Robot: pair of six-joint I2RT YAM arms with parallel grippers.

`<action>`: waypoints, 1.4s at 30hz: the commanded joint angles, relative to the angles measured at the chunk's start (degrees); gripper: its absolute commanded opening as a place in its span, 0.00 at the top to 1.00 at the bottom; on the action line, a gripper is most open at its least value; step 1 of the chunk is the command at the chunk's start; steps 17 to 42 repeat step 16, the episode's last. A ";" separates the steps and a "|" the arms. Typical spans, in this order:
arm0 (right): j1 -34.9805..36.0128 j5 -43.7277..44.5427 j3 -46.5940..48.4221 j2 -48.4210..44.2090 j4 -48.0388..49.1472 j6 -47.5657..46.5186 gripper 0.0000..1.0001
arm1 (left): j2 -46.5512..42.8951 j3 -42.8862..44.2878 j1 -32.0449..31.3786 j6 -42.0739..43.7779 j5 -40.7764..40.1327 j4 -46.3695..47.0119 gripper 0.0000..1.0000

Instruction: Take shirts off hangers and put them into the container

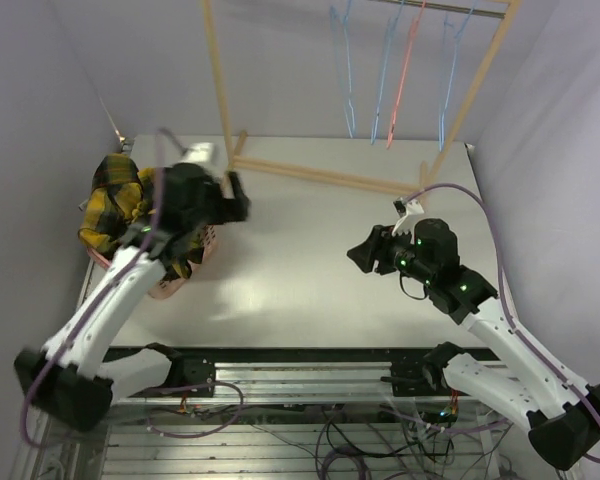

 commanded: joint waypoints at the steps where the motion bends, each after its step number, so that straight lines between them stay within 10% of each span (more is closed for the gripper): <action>1: -0.18 7.26 -1.55 -0.65 -2.19 5.28 0.46 | 8.21 1.84 -12.80 4.18 -9.65 1.02 0.04; 42: -0.18 16.99 -2.13 -8.64 -5.71 5.78 0.47 | 10.07 0.94 -16.72 6.58 -9.28 5.76 0.04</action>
